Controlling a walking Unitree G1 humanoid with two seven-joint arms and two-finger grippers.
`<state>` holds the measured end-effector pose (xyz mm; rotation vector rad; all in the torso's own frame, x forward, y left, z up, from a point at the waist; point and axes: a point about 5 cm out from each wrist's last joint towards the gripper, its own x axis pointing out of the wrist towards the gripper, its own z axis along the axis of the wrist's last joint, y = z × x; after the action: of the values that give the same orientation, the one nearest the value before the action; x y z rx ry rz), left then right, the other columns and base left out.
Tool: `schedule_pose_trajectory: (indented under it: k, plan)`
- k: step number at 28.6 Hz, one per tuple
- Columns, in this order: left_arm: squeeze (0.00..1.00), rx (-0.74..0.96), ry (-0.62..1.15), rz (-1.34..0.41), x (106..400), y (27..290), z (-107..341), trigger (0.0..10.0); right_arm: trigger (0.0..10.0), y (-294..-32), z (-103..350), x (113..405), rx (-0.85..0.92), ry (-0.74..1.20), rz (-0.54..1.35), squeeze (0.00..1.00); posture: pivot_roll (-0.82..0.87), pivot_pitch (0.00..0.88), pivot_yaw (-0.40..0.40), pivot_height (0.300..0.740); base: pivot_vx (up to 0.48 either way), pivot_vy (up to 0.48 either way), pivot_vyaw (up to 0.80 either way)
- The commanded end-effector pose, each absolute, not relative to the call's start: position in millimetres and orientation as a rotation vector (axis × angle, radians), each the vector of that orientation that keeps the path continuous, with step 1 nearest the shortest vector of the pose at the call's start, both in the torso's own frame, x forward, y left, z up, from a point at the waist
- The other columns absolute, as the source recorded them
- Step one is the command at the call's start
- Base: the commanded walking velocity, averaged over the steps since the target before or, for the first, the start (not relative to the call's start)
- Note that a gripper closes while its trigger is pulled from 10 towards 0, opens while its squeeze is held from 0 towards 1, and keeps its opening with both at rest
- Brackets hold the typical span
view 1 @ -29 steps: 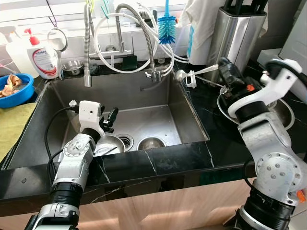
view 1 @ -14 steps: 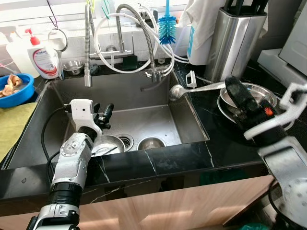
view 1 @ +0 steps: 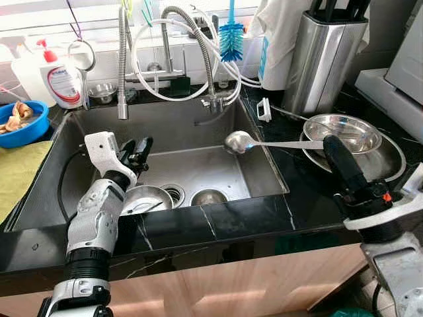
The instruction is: Kitchen organization
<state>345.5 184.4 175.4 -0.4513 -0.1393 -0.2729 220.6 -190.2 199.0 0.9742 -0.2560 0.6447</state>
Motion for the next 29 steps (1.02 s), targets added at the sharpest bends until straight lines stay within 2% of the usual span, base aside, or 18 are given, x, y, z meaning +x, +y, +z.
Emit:
schedule_pose_trajectory:
  k: [1, 3, 8, 16, 17, 18, 24, 25, 29]
  plan:
    - [0.00, -0.551, -0.168, -0.406, 341.3, 177.8, 191.3, 10.0, 10.0, -186.3, 200.1, 218.1, 0.998, -0.278, 0.671, 0.00, -0.09, 0.000, 0.033, 0.740, 0.000, 0.000, 0.00]
    - [0.00, -0.579, -0.154, -0.540, 333.4, 168.0, 194.0, 10.0, 10.0, -185.7, 198.3, 216.9, 1.011, -0.283, 0.674, 0.00, -0.08, 0.000, 0.032, 0.740, 0.000, 0.000, 0.00]
    - [0.00, -0.623, -0.134, -0.659, 321.9, 156.9, 193.5, 10.0, 10.0, -185.9, 197.5, 213.5, 1.048, -0.311, 0.682, 0.00, -0.09, 0.000, 0.034, 0.740, 0.000, 0.000, 0.00]
    - [0.00, -0.716, -0.129, -0.705, 318.0, 156.1, 198.9, 10.0, 10.0, -185.2, 195.3, 210.6, 1.112, -0.335, 0.686, 0.00, -0.08, 0.000, 0.032, 0.740, 0.000, 0.000, 0.00]
    - [0.39, -0.729, -0.133, -0.707, 318.0, 156.5, 199.9, 10.0, 10.0, -185.2, 194.9, 210.6, 1.112, -0.334, 0.685, 0.00, -0.08, 0.000, 0.031, 0.740, 0.000, 0.000, 0.00]
    - [1.00, -0.752, -0.141, -0.716, 317.7, 156.9, 201.6, 10.0, 10.0, -185.0, 194.4, 210.5, 1.111, -0.333, 0.686, 0.00, -0.08, 0.000, 0.031, 0.740, 0.000, 0.000, 0.00]
    - [1.00, -0.811, -0.149, -0.740, 315.5, 156.0, 206.6, 10.0, 10.0, -183.6, 193.7, 211.6, 1.113, -0.331, 0.692, 0.00, -0.08, 0.000, 0.027, 0.740, 0.000, 0.000, 0.00]
    - [0.00, -0.824, -0.150, -0.744, 314.8, 155.4, 207.1, 10.0, 10.0, -183.4, 193.6, 212.0, 1.114, -0.331, 0.692, 0.00, -0.08, 0.000, 0.026, 0.740, 0.000, 0.000, 0.00]
    - [0.00, -0.855, -0.134, -0.859, 304.0, 146.1, 211.5, 10.0, 10.0, -182.2, 193.3, 212.7, 1.126, -0.334, 0.702, 0.00, -0.08, 0.000, 0.025, 0.740, 0.000, 0.000, 0.00]
